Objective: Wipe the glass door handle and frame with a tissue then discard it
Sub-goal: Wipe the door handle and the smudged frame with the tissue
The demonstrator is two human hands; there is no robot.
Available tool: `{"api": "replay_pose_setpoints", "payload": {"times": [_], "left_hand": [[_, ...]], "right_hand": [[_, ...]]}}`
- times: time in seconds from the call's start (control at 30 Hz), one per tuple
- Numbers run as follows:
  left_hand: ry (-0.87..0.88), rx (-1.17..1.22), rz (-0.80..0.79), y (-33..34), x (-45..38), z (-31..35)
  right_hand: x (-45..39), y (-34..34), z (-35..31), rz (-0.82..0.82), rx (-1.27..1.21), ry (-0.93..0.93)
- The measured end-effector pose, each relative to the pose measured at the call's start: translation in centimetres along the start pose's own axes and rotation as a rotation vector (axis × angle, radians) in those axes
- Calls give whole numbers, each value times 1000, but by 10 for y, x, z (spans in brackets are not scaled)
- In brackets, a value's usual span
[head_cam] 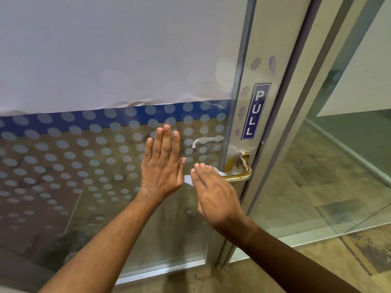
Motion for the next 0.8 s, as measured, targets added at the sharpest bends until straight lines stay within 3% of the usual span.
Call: {"api": "replay_pose_setpoints", "payload": {"times": [0.2, 0.5, 0.67, 0.8], "left_hand": [[0, 5, -4, 2, 1, 0], [-17, 3, -26, 3, 0, 0], [-36, 35, -21, 0, -2, 1], [-65, 70, -27, 0, -2, 4]], "right_hand": [[13, -7, 12, -26, 21, 13], [5, 6, 10, -78, 49, 186], [24, -6, 24, 36, 17, 60], [37, -16, 59, 52, 36, 120]]}}
Point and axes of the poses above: each hand's wrist, its own x-axis away from the middle knuckle, its own y-axis out of the palm, z = x × y, the point moved 9 cm from there along -x, towards the middle knuckle, and after that the axes turned 5 degrees about z, right-handed, at the moved point
